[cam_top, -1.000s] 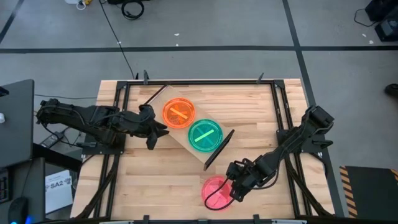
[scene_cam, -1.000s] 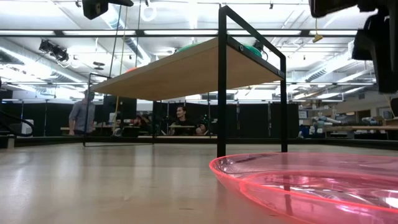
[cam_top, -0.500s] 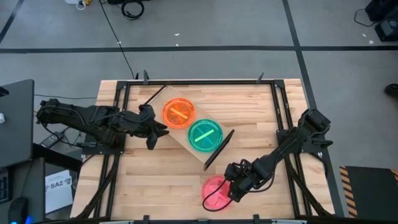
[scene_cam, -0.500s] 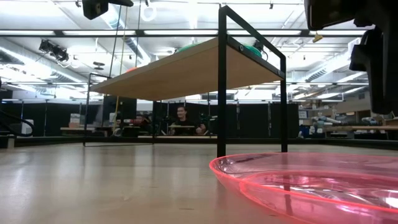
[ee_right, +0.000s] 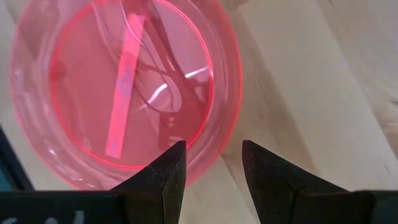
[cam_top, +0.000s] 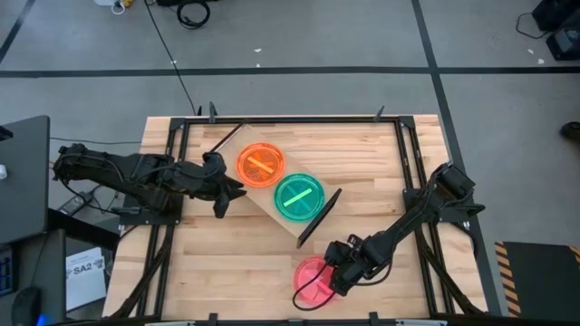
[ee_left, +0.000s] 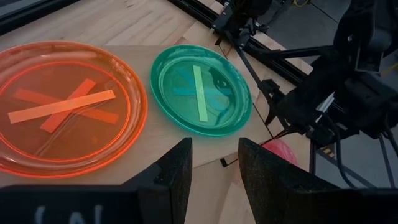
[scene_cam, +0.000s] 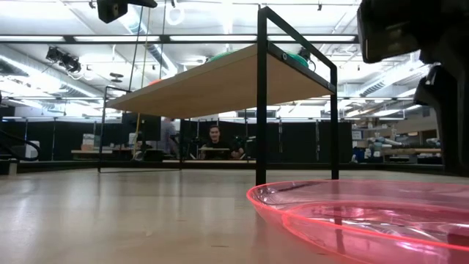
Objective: Place and stack plates onto a shelf
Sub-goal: Stack the pink plate on top of the green plate on the shelf
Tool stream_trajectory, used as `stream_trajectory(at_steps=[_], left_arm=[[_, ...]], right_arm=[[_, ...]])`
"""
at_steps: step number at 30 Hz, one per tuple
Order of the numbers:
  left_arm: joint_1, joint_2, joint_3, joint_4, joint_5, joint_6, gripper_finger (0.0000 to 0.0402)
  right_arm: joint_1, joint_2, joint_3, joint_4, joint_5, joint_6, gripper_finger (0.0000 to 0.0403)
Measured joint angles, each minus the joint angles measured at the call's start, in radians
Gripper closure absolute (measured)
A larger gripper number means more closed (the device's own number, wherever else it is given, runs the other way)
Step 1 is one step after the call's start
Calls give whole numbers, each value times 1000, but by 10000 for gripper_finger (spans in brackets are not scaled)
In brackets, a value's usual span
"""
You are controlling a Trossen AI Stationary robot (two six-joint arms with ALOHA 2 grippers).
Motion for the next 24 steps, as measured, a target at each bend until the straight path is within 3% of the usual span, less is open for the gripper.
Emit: stream_trajectory(at_steps=[24], left_arm=[[0,0,0,-1,0,0,264]], right_arm=[[0,74,0,38,0,-10,240]])
